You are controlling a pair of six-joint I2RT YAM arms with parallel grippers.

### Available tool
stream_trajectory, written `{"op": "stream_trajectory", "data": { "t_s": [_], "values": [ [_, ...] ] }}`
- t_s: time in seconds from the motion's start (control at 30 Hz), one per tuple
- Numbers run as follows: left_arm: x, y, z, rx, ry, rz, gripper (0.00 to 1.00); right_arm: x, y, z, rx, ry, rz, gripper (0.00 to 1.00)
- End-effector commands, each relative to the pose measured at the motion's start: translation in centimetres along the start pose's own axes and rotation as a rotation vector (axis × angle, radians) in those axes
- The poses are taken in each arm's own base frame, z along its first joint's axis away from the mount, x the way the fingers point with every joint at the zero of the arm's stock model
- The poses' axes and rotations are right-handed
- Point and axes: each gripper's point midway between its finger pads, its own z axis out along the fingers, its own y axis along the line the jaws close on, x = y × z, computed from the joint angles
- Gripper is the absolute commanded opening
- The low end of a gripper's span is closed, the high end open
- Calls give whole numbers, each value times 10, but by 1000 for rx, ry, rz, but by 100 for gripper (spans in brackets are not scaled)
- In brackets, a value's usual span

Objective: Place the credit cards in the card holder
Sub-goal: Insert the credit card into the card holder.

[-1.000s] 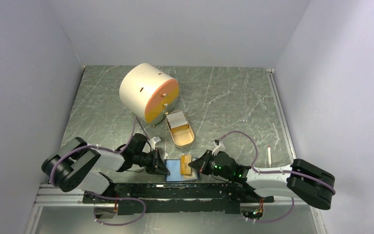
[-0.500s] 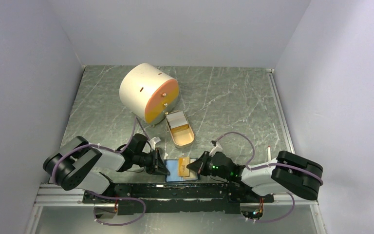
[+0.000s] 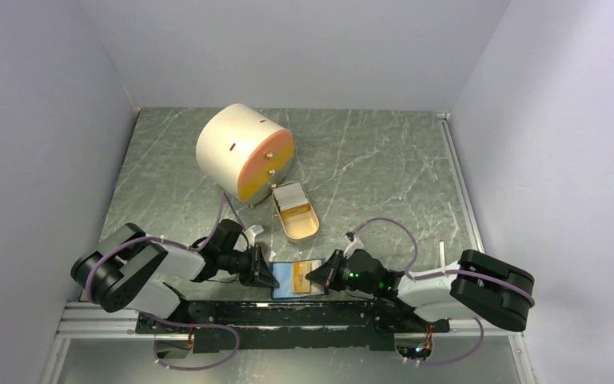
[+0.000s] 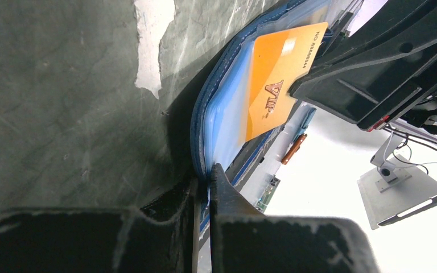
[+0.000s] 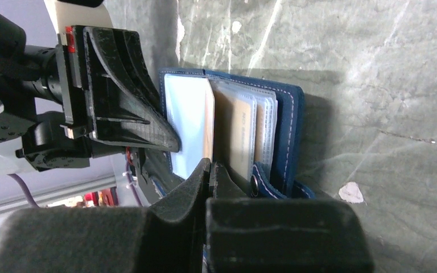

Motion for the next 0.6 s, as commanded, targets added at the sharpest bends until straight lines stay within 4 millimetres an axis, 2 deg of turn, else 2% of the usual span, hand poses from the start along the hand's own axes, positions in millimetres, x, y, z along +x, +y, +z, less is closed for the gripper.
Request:
{"op": "stream_trajectory", "data": {
  "t_s": [0.0,0.2,0.57],
  "values": [
    [-2,2,1,-8,-7,4,10,14,-19,-5,65,64,-18,0],
    [-3,0,0,-7,-7,6,11,19,-20,-4,55,82,-18,0],
    [-2,-5,0,10,-10,15,12,28,-12,12,50,149,-34,0]
  ]
}}
